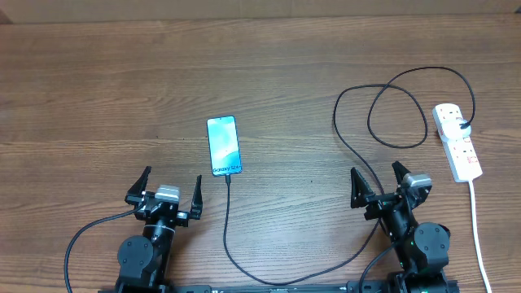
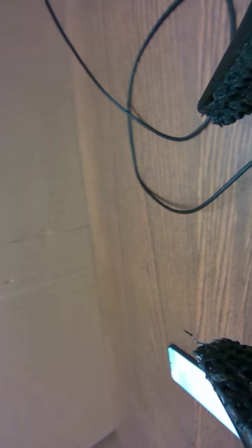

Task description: Plug charger to phone and switch on socket

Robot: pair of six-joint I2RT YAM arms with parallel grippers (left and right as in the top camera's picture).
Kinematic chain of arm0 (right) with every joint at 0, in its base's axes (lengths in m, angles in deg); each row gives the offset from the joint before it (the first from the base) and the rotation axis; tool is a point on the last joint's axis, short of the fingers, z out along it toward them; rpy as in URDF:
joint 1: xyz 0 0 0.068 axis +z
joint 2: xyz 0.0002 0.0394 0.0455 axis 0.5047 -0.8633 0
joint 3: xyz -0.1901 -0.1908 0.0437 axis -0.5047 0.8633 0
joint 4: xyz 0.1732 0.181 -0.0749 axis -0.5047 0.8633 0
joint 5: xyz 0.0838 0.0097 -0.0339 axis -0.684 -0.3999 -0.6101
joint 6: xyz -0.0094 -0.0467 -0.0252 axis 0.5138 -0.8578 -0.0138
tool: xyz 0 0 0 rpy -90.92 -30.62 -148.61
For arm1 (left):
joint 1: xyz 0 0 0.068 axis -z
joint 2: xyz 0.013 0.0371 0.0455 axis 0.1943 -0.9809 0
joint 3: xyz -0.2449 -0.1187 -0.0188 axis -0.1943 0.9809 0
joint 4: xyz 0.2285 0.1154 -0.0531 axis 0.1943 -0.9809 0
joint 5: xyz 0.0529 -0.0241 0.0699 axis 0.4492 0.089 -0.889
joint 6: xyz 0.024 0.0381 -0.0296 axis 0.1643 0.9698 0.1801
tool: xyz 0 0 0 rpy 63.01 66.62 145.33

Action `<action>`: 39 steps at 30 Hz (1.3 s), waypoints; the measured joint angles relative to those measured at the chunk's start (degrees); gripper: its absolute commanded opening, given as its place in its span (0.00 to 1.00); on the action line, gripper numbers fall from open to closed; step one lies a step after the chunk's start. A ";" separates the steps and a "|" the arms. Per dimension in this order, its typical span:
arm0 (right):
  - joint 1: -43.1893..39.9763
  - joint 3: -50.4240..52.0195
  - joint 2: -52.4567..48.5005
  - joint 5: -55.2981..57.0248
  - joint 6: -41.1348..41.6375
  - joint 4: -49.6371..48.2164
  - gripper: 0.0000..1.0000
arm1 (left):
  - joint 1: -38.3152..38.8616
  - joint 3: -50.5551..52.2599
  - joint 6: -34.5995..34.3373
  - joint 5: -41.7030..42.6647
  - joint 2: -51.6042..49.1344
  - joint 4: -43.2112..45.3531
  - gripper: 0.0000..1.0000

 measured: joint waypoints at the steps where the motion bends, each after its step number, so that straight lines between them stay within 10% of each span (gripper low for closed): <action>1: 0.00 0.00 0.59 0.04 0.00 0.00 1.00 | -0.02 -0.02 0.00 0.00 0.00 0.00 1.00; 39: 0.00 0.00 5.11 0.15 0.00 -0.04 1.00 | 0.00 0.00 0.00 0.00 0.00 0.00 1.00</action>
